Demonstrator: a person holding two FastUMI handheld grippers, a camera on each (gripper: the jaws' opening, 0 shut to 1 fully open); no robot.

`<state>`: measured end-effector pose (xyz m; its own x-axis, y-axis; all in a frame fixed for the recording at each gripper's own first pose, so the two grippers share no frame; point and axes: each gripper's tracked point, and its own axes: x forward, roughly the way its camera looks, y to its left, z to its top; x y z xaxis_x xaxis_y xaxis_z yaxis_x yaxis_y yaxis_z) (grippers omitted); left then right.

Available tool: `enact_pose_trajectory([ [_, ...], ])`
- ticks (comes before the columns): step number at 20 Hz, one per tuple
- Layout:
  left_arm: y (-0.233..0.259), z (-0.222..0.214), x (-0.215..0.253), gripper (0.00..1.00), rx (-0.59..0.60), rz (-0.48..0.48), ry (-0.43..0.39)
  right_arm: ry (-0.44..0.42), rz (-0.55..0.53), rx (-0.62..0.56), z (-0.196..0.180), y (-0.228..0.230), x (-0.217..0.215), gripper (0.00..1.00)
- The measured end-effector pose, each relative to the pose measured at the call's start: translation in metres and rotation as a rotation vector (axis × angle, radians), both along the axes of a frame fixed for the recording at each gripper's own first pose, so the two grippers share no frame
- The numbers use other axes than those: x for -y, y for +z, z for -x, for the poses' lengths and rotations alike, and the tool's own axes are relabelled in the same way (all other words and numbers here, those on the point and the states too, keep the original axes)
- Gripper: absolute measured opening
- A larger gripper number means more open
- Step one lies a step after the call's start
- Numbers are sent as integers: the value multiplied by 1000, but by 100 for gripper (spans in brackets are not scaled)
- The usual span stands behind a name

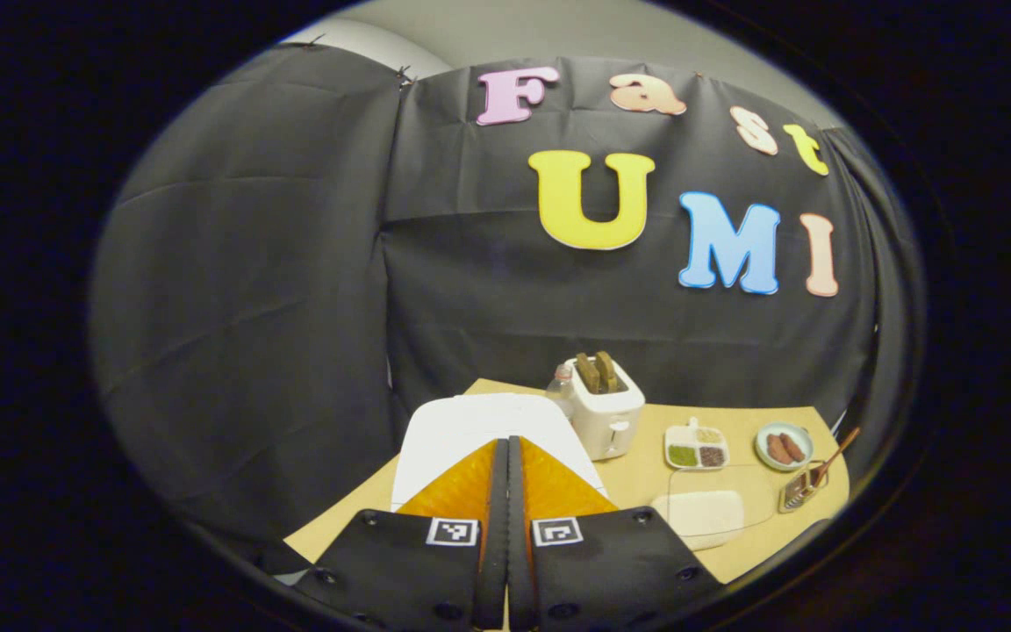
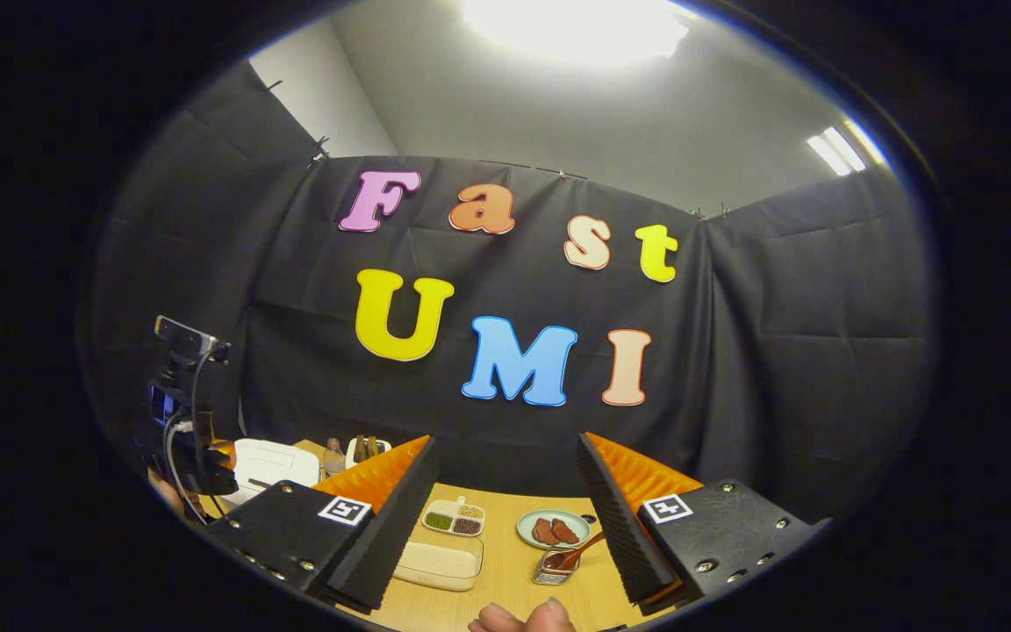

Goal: Close the left gripper, press the button to open the rice cooker; take a wooden spoon from the chopstick holder with the right hand, scoop a spoonful of rice and pour it into the rice cooker, then put the wooden spoon back into the chopstick holder.

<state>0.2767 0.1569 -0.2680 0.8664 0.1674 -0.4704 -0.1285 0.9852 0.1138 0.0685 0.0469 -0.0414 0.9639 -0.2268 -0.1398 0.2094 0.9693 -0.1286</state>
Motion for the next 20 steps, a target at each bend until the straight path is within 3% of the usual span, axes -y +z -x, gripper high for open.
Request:
enact_pose_trajectory([
  [6, -83, -28, -19, 9, -190, 24, 69, -12, 30, -40, -9, -7, -2, 97],
  [12, -140, -38, -19, 9, -326, 18, 67, 0, 32, -62, -19, -13, -11, 97],
  [15, -127, -41, -20, 9, -290, -28, 38, 12, 36, -63, -20, -14, -18, 97],
  [20, -55, -65, -26, 9, -99, -53, 37, 12, 20, -66, -17, -16, -21, 97],
])
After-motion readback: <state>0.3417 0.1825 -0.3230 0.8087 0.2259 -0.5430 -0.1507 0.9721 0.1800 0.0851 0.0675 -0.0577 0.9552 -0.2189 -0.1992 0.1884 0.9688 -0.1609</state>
